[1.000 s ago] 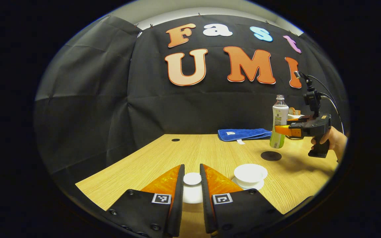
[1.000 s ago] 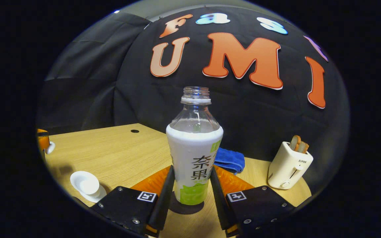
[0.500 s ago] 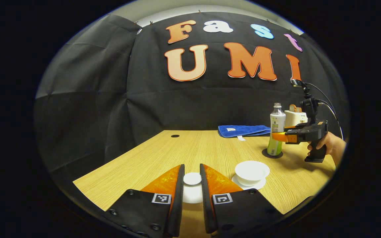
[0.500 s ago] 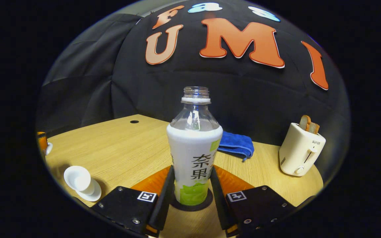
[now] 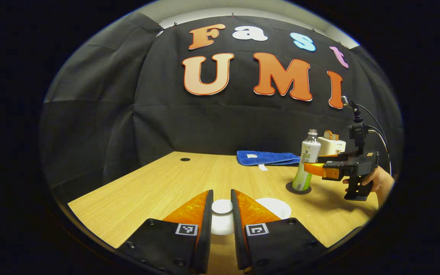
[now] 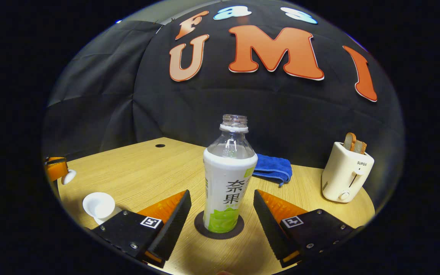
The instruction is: Open the teacup lid with one hand, grasp the water bottle and pour water into the teacup with the other hand; after pouring, place the water bottle on the coaster and then close the teacup lid.
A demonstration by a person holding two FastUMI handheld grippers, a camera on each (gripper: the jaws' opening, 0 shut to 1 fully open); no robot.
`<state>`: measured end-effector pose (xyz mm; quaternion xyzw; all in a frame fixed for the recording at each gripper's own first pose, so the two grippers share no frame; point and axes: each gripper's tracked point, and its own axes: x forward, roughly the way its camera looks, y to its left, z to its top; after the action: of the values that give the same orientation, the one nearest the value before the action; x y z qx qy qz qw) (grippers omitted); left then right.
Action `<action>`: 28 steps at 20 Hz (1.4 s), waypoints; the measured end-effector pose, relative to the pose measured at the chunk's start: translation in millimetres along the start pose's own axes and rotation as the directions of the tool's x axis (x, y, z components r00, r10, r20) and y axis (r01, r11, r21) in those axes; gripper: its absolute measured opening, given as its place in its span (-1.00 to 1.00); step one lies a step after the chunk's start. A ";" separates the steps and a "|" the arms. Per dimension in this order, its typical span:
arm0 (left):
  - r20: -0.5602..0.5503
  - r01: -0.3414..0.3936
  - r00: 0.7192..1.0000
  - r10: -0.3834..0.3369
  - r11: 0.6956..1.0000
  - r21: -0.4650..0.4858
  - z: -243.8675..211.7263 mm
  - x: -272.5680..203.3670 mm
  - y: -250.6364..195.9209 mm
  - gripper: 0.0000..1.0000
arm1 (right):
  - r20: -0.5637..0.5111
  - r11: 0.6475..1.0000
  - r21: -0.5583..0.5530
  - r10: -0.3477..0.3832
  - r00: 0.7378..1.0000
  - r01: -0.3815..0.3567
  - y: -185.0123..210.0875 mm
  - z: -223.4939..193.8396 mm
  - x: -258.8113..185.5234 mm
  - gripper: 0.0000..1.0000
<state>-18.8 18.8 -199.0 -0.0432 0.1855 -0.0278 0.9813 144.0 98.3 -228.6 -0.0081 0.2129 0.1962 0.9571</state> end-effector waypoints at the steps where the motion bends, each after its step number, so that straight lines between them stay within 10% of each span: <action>1: 0.013 0.011 1.000 -0.011 1.000 -0.001 4.8 2.8 -6.6 -0.38 | 0.018 1.000 0.003 0.000 1.000 0.000 -1.0 4.8 -8.6 0.97; 26: -0.094 0.121 0.990 -0.106 0.978 0.168 -44.8 49.1 -85.8 -0.37 | 0.220 0.988 -0.003 -0.151 0.964 0.156 -20.1 33.3 -155.0 0.98; 28: -0.057 0.111 0.993 -0.102 0.979 0.171 -31.0 44.9 -84.4 0.19 | 0.231 0.987 0.006 -0.155 0.960 0.158 -19.4 38.2 -157.6 0.99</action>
<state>8.4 -70.5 -236.0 0.0335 0.2033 -0.0974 0.9737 35.6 25.6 -130.5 -0.0081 0.0975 0.1210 0.9878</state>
